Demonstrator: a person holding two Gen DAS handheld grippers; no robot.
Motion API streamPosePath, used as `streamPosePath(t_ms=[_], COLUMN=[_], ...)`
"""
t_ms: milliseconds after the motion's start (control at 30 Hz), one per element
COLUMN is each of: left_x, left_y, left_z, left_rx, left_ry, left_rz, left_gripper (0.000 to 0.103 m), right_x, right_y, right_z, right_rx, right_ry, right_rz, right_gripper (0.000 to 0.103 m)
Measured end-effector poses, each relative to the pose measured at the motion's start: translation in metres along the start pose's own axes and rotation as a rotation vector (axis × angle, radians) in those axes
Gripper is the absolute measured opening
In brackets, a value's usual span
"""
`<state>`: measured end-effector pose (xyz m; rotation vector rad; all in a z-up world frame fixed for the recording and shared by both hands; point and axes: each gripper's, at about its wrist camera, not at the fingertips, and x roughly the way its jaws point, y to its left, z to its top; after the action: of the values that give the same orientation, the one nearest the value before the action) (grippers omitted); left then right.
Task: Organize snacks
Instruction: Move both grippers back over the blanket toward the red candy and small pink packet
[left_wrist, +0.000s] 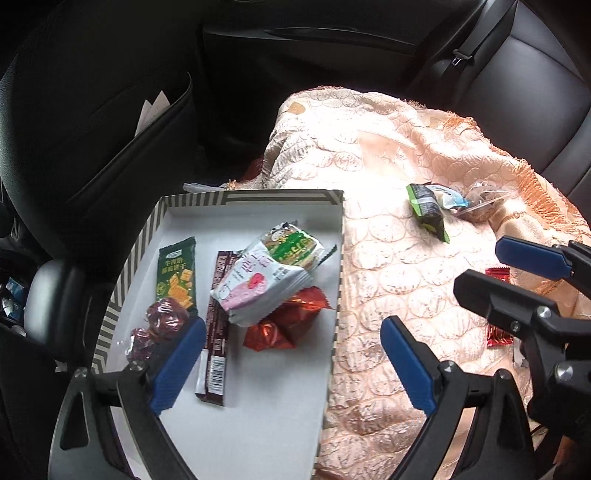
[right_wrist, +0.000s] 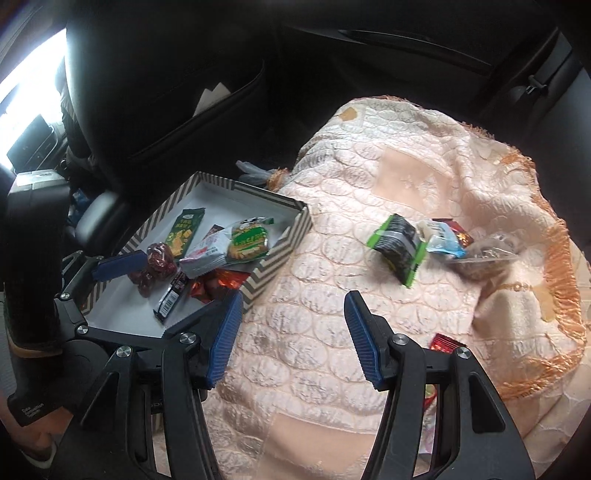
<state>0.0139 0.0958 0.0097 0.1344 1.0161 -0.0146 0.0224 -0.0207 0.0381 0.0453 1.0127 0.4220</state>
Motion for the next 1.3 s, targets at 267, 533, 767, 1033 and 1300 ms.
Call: streamPosePath(t_ms=[267,533,767,1033,1300], left_x=[0.002,0.004,0.015,0.035,0.047], left_y=[-0.041,-0.078,-0.111,-0.147,-0.170], left_z=[-0.001,0.002,0.006,0.013,0.009], left_rx=[0.044,0.076,0.102,0.135,0.154], left_ry=[0.010,0.029,0.061,0.093,0.128], left_rz=[-0.045,-0.096,-0.149,-0.190,-0.250], left_gripper=[0.097,0.097,0.097,0.097,0.097], right_x=[-0.027,-0.041,-0.053,-0.060,-0.064], right_y=[-0.049,-0.099,-0.128,-0.138,-0.149], right_z=[-0.018,-0.044,-0.050,-0.051,-0.053], right_rx=[0.072,0.168,0.256,0.280,0.308], right_ry=[-0.017,-0.001,-0.018,-0.023,-0.021], right_rz=[-0.068,-0.138,-0.149,-0.164,-0.154], right_gripper=[0.057,0.057,0.057,0.057,0.057])
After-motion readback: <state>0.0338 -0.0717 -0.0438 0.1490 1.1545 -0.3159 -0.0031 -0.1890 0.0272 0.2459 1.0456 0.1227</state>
